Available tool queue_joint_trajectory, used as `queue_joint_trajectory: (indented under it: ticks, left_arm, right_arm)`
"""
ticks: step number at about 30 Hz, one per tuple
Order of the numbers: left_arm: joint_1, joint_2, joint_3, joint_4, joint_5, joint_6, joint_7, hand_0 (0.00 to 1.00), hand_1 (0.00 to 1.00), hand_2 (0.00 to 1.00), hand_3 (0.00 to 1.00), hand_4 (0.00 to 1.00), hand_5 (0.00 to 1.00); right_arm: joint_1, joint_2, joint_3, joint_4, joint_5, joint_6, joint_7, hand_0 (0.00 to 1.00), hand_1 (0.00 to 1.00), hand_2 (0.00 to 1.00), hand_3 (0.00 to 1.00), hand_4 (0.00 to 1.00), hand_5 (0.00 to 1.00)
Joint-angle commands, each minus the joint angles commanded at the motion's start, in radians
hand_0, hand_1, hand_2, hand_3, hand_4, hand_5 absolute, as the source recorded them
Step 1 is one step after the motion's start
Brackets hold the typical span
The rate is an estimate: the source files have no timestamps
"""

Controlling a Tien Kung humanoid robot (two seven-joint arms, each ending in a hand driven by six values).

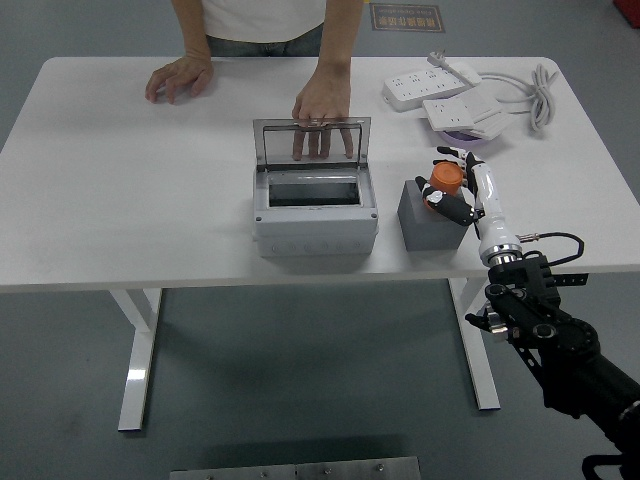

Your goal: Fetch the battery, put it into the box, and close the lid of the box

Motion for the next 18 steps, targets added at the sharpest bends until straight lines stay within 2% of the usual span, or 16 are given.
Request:
queue_joint_trajectory:
  ticks: [2, 3, 8, 9, 14, 15, 18]
  left_arm:
    - [-0.001, 0.000, -0.001, 0.000, 0.001, 0.000, 0.000, 0.669, 0.743, 0.630, 0.572, 0.559, 0.143]
    - [-0.001, 0.000, -0.001, 0.000, 0.002, 0.000, 0.000, 0.669, 0.743, 0.630, 0.572, 0.561, 0.143]
    - [-0.001, -0.001, -0.002, 0.000, 0.003, 0.000, 0.001, 0.669, 0.743, 0.630, 0.572, 0.561, 0.143]
    - [-0.001, -0.001, -0.002, 0.000, 0.003, 0.000, 0.001, 0.669, 0.743, 0.631, 0.573, 0.563, 0.147]
    - [0.000, -0.001, -0.002, 0.000, 0.003, 0.000, 0.000, 0.669, 0.743, 0.631, 0.573, 0.563, 0.147]
    - [-0.001, -0.001, -0.002, 0.000, 0.003, 0.000, 0.000, 0.669, 0.743, 0.632, 0.574, 0.574, 0.156]
    - [-0.001, -0.001, -0.003, 0.000, 0.003, 0.001, -0.001, 0.669, 0.743, 0.632, 0.574, 0.574, 0.156]
  right_arm:
    - [0.000, 0.000, -0.001, 0.002, 0.000, -0.002, -0.002, 0.600, 0.648, 0.660, 0.700, 0.682, 0.083]
    - [0.000, 0.000, -0.001, 0.003, -0.001, -0.004, -0.003, 0.568, 0.608, 0.604, 0.580, 0.565, 0.036]
    - [0.002, -0.001, -0.007, 0.007, 0.001, -0.008, -0.008, 0.568, 0.608, 0.604, 0.580, 0.565, 0.036]
    - [0.002, -0.001, -0.008, 0.007, 0.002, -0.008, -0.009, 0.536, 0.554, 0.568, 0.538, 0.508, 0.013]
    - [0.003, 0.000, -0.012, 0.005, 0.006, -0.008, -0.010, 0.536, 0.554, 0.568, 0.538, 0.508, 0.013]
    - [0.004, 0.000, -0.013, 0.005, 0.007, -0.008, -0.010, 0.497, 0.507, 0.545, 0.534, 0.493, 0.002]
    - [0.005, 0.000, -0.014, 0.005, 0.007, -0.009, -0.010, 0.497, 0.507, 0.545, 0.534, 0.493, 0.002]
